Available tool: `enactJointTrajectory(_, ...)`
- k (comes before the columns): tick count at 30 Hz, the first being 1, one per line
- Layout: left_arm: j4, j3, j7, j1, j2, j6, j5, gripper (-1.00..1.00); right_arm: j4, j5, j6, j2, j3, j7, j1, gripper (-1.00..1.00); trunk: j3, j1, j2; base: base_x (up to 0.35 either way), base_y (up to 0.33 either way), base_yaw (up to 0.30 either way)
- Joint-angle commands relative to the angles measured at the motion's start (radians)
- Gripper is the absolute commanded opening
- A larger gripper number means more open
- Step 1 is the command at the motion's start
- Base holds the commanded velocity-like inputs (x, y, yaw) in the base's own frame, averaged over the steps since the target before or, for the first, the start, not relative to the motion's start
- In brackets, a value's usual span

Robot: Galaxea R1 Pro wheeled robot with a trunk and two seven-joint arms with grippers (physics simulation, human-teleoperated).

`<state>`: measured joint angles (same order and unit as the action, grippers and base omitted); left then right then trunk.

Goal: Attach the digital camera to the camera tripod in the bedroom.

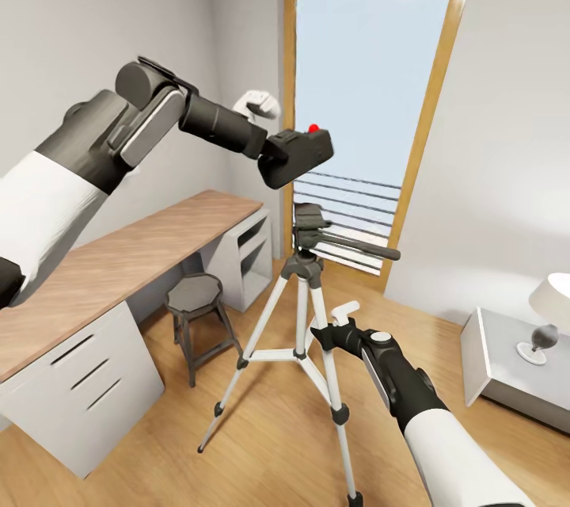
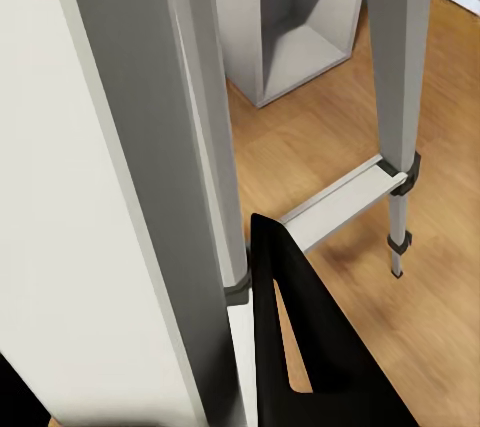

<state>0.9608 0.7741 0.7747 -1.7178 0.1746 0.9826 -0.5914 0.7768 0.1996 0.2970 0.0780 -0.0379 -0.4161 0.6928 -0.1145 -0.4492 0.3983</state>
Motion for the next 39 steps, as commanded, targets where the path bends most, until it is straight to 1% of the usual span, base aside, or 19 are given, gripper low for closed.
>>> enactJointTrajectory(1,-0.001,0.002,0.012,-0.002,0.001,0.000,0.009,-1.00,-0.024,0.026,0.004,0.000,0.003,-0.006,0.001,-1.00,-0.002,-0.001,0.002,0.000,0.000,0.000)
enactJointTrajectory(2,-0.003,0.002,0.030,-0.002,0.003,-0.004,0.029,-1.00,-0.024,0.026,0.004,0.000,0.003,-0.006,0.001,-1.00,-0.002,-0.001,0.002,0.000,0.000,0.000)
enactJointTrajectory(4,-0.005,0.001,0.045,-0.002,0.004,-0.006,0.049,-1.00,-0.024,0.026,0.004,0.000,0.003,-0.006,0.001,-1.00,-0.002,-0.001,0.002,0.000,0.000,0.000)
enactJointTrajectory(5,-0.008,0.001,0.067,-0.003,-0.002,-0.008,0.097,-1.00,-0.024,0.026,0.004,0.000,0.003,-0.006,0.001,-1.00,-0.002,-0.001,0.002,0.000,0.000,0.000)
enactJointTrajectory(9,-0.012,0.002,0.075,-0.003,-0.003,-0.007,0.112,-1.00,-0.024,0.026,0.003,0.000,0.003,-0.006,0.001,-1.00,-0.002,-0.001,0.002,0.000,0.000,0.000)
enactJointTrajectory(16,-0.027,0.006,0.082,-0.018,-0.004,-0.004,0.118,-1.00,-0.024,0.026,-0.001,0.000,0.003,-0.006,0.001,-1.00,-0.002,-0.001,0.002,0.000,0.000,0.000)
enactJointTrajectory(18,-0.041,0.006,0.096,-0.021,-0.005,-0.004,0.119,-1.00,-0.024,0.026,-0.001,0.000,0.003,-0.006,0.001,-1.00,-0.002,-0.001,0.002,0.000,0.000,0.000)
enactJointTrajectory(19,-0.045,0.007,0.107,-0.022,-0.005,-0.005,0.120,-1.00,-0.024,0.026,-0.001,0.000,0.003,-0.006,0.001,-1.00,-0.002,-0.001,0.002,0.000,0.000,0.000)
enactJointTrajectory(20,-0.052,0.007,0.138,-0.023,-0.004,-0.006,0.123,-1.00,-0.024,0.026,-0.001,0.000,0.003,-0.006,0.001,-1.00,-0.002,-0.001,0.002,0.000,0.000,0.000)
enactJointTrajectory(22,-0.057,0.008,0.176,-0.024,-0.002,-0.009,0.128,-1.00,-0.024,0.026,-0.001,0.000,0.003,-0.006,0.001,-1.00,-0.002,-0.001,0.002,0.000,0.000,0.000)
enactJointTrajectory(23,-0.060,0.008,0.211,-0.024,-0.001,-0.011,0.137,-1.00,-0.024,0.026,-0.001,0.000,0.003,-0.006,0.001,-1.00,-0.002,-0.001,0.002,0.000,0.000,0.000)
enactJointTrajectory(25,-0.062,0.008,0.240,-0.024,-0.001,-0.013,0.149,-1.00,-0.024,0.026,-0.001,0.000,0.003,-0.006,0.001,-1.00,-0.002,-0.001,0.002,0.000,0.000,0.000)
enactJointTrajectory(26,-0.064,0.008,0.261,-0.025,-0.001,-0.017,0.166,-1.00,-0.024,0.026,-0.001,0.000,0.003,-0.006,0.001,-1.00,-0.002,-0.001,0.002,0.000,0.000,0.000)
enactJointTrajectory(31,-0.068,0.008,0.294,-0.025,-0.002,-0.039,0.208,-1.00,-0.024,0.026,-0.001,0.000,0.003,-0.006,0.001,-1.00,-0.002,-0.001,0.002,0.000,0.000,0.000)
enactJointTrajectory(34,-0.069,0.008,0.307,-0.025,-0.003,-0.054,0.217,-1.00,-0.024,0.026,-0.001,0.000,0.003,-0.006,0.001,-1.00,-0.002,-0.001,0.002,0.000,0.000,0.000)
enactJointTrajectory(39,-0.075,0.008,0.342,-0.025,-0.003,-0.108,0.228,-1.00,-0.024,0.027,0.000,0.000,0.003,-0.006,0.001,-1.00,-0.002,-0.001,0.002,0.000,0.000,0.000)
